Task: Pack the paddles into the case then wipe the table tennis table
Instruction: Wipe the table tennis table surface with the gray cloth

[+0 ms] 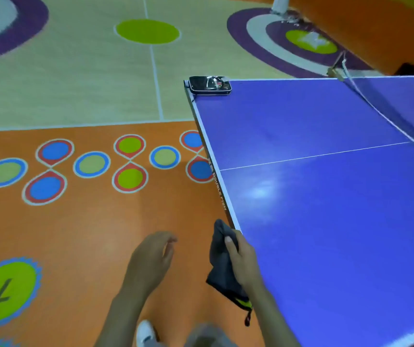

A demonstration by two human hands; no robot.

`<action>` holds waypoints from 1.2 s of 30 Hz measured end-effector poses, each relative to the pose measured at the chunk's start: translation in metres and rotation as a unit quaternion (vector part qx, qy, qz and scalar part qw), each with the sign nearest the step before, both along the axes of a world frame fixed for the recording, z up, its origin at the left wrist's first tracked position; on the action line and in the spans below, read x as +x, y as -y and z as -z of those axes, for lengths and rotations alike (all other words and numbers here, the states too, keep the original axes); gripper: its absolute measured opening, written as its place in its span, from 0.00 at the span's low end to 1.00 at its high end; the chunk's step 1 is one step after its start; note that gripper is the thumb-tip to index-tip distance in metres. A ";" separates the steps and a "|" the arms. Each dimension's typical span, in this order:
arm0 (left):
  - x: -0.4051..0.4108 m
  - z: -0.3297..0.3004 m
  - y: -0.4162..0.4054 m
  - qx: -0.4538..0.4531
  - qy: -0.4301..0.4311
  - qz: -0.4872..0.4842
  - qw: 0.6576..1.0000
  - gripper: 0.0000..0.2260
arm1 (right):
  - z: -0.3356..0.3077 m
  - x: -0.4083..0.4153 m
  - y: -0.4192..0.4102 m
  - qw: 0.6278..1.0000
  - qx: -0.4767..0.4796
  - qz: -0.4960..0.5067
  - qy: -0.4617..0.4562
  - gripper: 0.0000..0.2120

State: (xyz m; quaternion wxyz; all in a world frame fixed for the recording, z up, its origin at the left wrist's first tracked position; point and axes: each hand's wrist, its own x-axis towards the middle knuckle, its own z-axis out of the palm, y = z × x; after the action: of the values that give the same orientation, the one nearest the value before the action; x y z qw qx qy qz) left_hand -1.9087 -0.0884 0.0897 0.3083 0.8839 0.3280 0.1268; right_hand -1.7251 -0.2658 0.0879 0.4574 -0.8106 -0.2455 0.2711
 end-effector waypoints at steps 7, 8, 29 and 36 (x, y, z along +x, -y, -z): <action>0.042 -0.003 -0.102 -0.024 0.012 0.061 0.998 0.16 | -0.011 0.007 -0.066 0.995 0.017 0.102 -0.006 0.11; 0.052 -0.003 -0.117 -0.024 0.010 0.074 0.997 0.17 | -0.007 0.013 -0.076 0.993 0.014 0.121 -0.006 0.10; 0.340 -0.006 -0.374 -0.027 -0.014 0.306 0.952 0.09 | 0.036 0.179 -0.304 0.889 0.073 0.440 -0.103 0.07; 0.434 0.016 -0.432 -0.029 -0.052 0.421 0.905 0.11 | 0.043 0.201 -0.359 0.835 0.049 0.536 -0.114 0.08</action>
State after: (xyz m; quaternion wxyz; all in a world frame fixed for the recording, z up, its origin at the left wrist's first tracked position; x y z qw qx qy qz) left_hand -1.4745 0.3437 0.0737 0.3410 0.9358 -0.0555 -0.0705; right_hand -1.5245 0.0935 0.0445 0.5946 -0.7556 0.2678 0.0618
